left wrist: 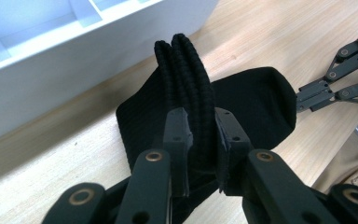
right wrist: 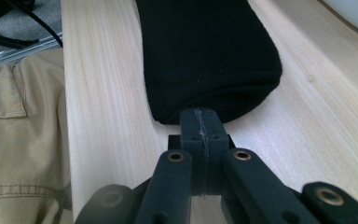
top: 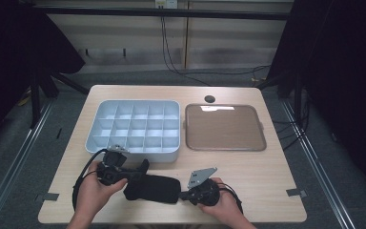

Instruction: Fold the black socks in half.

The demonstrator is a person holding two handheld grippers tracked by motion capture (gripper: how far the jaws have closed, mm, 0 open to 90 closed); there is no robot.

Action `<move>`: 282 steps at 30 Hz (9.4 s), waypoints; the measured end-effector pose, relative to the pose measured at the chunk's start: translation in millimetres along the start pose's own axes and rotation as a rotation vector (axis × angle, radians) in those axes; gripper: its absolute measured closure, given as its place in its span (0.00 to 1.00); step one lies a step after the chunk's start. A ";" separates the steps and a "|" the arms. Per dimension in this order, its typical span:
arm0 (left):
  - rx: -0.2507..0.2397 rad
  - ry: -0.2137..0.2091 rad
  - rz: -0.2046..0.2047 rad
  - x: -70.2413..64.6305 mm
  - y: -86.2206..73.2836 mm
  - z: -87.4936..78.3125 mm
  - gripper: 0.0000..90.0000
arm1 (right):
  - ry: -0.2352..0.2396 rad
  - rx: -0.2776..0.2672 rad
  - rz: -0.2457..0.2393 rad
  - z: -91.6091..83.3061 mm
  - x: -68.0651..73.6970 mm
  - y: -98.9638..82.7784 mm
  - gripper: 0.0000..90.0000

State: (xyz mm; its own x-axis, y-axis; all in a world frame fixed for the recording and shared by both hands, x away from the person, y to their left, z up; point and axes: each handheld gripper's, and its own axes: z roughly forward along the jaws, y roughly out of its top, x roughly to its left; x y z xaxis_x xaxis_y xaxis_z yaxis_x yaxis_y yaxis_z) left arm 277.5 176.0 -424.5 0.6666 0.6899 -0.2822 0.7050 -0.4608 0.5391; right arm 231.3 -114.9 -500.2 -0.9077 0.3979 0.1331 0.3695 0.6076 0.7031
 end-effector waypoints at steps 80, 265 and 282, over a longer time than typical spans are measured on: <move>0.122 -0.061 0.147 -43.6 2.5 59.2 0.85 | 0.002 -0.004 -0.020 6.8 3.2 5.7 1.00; 0.075 0.014 -0.131 12.2 -27.7 26.1 0.89 | -0.003 -0.002 -0.053 6.5 0.3 18.1 1.00; 0.073 0.057 -0.082 0.7 -22.8 20.5 0.85 | 0.003 0.004 -0.057 10.4 1.4 19.4 1.00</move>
State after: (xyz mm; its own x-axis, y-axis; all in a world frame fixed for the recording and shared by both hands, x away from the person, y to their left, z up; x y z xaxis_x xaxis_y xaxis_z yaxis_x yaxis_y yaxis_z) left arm 266.8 175.6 -453.3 0.5928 0.7565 -0.2763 0.7737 -0.4395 0.4564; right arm 239.3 -95.4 -493.6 -0.9280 0.3602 0.0953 0.3179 0.6320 0.7068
